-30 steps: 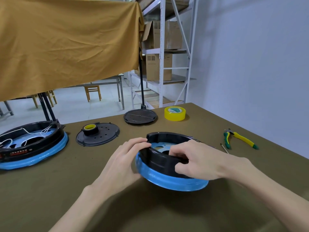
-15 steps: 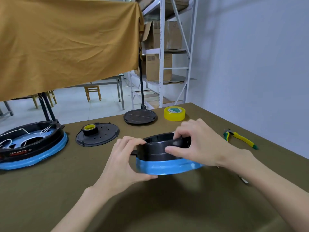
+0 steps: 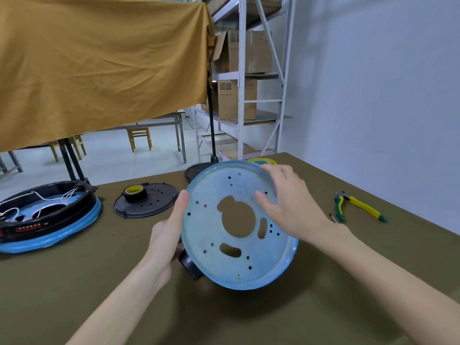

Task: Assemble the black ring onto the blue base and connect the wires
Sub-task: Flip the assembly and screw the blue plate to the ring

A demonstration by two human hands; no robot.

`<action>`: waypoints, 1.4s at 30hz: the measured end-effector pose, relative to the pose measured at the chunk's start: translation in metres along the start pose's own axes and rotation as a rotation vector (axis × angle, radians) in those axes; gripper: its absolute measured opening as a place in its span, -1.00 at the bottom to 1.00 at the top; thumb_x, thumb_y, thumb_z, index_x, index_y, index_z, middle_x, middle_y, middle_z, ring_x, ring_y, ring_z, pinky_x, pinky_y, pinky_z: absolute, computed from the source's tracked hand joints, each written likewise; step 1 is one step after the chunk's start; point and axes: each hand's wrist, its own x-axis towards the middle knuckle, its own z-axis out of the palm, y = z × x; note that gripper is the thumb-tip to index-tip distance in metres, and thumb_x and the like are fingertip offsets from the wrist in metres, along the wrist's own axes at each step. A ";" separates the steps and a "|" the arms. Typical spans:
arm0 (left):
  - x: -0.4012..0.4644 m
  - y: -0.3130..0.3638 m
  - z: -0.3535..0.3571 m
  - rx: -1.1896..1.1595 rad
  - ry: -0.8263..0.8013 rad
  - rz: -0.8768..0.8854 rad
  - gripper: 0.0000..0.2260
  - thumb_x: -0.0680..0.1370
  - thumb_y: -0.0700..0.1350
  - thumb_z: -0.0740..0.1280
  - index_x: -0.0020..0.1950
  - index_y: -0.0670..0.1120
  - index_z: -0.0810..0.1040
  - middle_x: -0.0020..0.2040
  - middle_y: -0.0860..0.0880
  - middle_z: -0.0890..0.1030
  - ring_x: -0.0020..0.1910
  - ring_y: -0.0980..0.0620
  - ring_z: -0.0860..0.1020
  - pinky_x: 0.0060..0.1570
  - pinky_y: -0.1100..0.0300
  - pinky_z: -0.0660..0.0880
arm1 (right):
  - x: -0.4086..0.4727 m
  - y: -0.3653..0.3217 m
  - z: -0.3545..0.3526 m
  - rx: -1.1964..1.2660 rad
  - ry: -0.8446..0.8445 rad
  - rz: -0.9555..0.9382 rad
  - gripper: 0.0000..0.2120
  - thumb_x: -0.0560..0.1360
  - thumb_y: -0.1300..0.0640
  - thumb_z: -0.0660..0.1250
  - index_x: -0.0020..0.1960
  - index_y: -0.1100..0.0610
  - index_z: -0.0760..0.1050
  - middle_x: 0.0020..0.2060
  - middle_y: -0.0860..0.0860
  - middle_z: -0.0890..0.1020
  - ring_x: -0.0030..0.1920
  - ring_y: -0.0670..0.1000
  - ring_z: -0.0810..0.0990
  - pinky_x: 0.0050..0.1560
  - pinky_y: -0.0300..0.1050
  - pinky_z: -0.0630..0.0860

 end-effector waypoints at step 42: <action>0.025 -0.033 -0.008 -0.314 -0.288 -0.385 -0.45 0.42 0.13 0.54 0.33 -0.07 0.58 0.16 -0.26 0.71 0.08 -0.21 0.73 -0.05 -0.15 0.70 | -0.041 0.122 0.001 -0.167 -0.199 0.427 -0.86 0.58 0.17 0.36 -0.13 0.05 0.63 -0.14 -0.02 0.65 -0.10 0.06 0.63 -0.13 -0.07 0.54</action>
